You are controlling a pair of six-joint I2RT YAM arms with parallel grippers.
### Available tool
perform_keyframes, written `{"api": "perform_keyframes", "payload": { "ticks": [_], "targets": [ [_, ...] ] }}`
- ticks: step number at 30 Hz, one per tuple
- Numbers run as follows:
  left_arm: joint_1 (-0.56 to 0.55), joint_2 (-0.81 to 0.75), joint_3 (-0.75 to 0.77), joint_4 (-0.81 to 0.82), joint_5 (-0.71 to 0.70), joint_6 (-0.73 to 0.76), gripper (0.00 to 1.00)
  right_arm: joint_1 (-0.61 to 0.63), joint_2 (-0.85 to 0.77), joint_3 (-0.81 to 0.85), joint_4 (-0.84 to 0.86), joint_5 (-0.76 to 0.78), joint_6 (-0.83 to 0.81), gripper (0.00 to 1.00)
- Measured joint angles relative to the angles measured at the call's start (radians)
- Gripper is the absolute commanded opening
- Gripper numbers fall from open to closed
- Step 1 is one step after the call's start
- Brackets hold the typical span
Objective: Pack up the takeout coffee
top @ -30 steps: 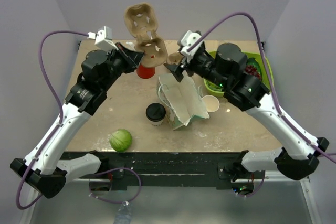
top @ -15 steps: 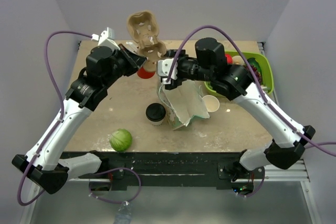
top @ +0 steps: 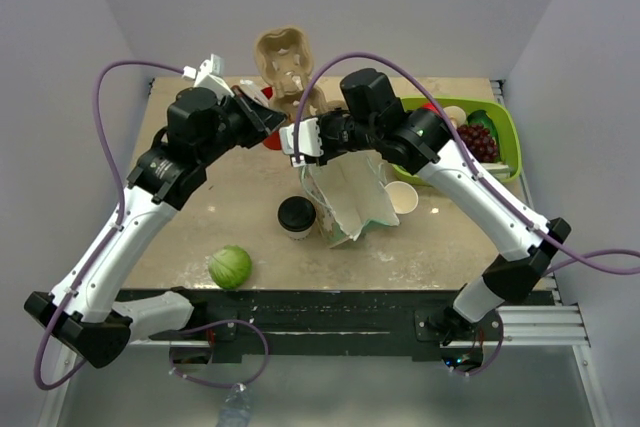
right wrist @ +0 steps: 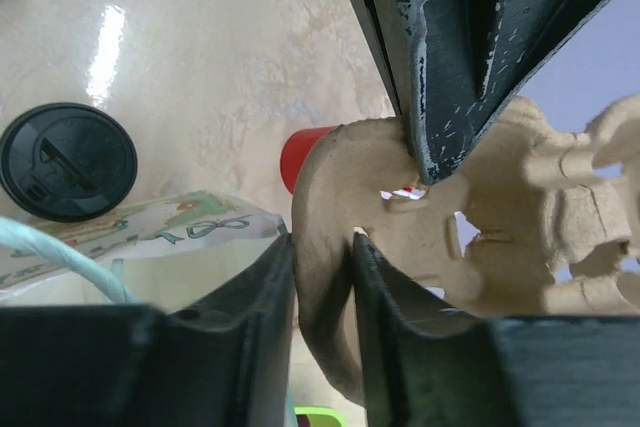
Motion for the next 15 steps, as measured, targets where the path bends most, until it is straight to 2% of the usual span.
{"api": "perform_keyframes", "payload": {
  "ticks": [1,3,4,5,8,10,12,13,15],
  "targets": [
    [0.0,0.002,0.0,0.0,0.007,0.0,0.0,0.0,0.0,0.0,0.005,0.001,-0.002,0.21],
    [0.0,0.009,0.0,0.0,0.017,0.001,0.04,0.0,0.0,0.0,0.011,0.012,-0.001,0.16],
    [0.0,0.011,0.0,0.0,0.019,0.002,0.17,0.0,0.0,0.0,0.014,0.016,-0.003,0.15],
    [0.0,0.013,0.0,0.0,0.022,0.003,0.25,0.0,-0.001,0.0,0.016,0.018,-0.002,0.11],
    [0.0,0.013,0.0,0.002,0.026,0.021,0.53,0.0,-0.004,0.0,0.033,0.021,0.005,0.09],
    [0.0,0.01,-0.001,0.01,0.038,0.038,0.64,0.0,-0.012,-0.003,0.046,0.029,0.018,0.08],
    [0.0,0.0,-0.008,0.032,0.05,0.059,0.66,0.0,-0.023,-0.013,0.063,0.043,0.028,0.02],
    [0.0,-0.015,-0.021,0.051,0.056,0.064,0.74,0.0,-0.034,-0.022,0.08,0.045,0.037,0.02],
    [0.0,-0.048,-0.04,0.066,0.058,0.084,0.83,0.0,-0.053,-0.035,0.099,0.052,0.058,0.02]
  ]
}}
